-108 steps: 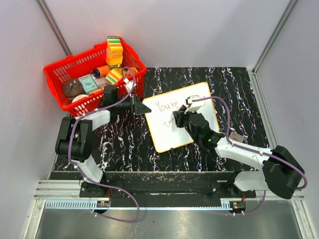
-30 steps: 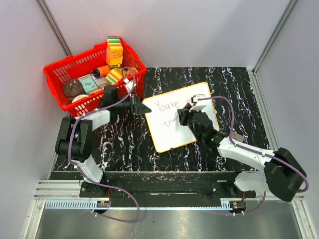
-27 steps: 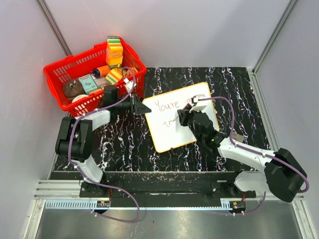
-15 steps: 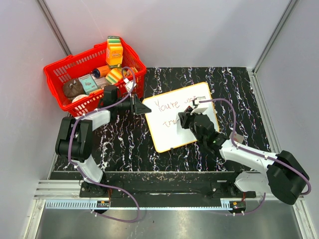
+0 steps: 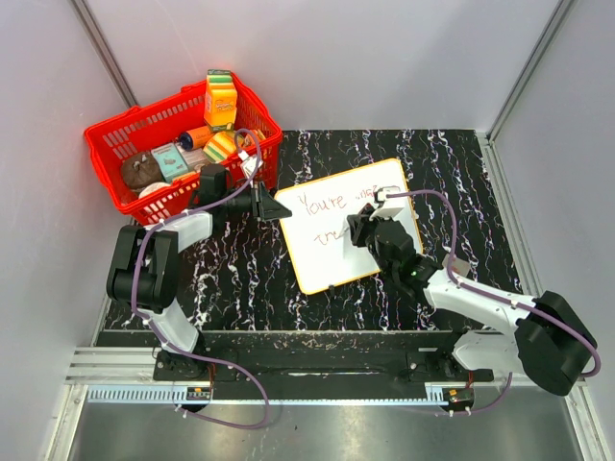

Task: Write a sentence on the whiteboard

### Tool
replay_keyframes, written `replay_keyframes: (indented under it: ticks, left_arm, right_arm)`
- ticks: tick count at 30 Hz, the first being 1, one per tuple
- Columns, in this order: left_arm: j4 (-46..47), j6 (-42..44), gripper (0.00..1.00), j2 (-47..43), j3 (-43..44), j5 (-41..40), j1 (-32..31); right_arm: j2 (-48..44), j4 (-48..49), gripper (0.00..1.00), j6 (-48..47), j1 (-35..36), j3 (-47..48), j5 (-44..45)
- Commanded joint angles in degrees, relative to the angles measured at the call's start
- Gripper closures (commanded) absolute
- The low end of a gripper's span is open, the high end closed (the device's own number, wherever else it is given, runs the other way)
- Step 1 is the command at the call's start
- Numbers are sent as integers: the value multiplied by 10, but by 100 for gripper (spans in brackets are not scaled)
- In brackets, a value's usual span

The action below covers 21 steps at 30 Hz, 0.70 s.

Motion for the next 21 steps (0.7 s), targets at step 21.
replay_keyframes:
  ticks: [21]
  left_arm:
    - [-38,123,100,24,-20,-39,-37]
  right_arm:
    - [6,-9,100,-11,-12,24,2]
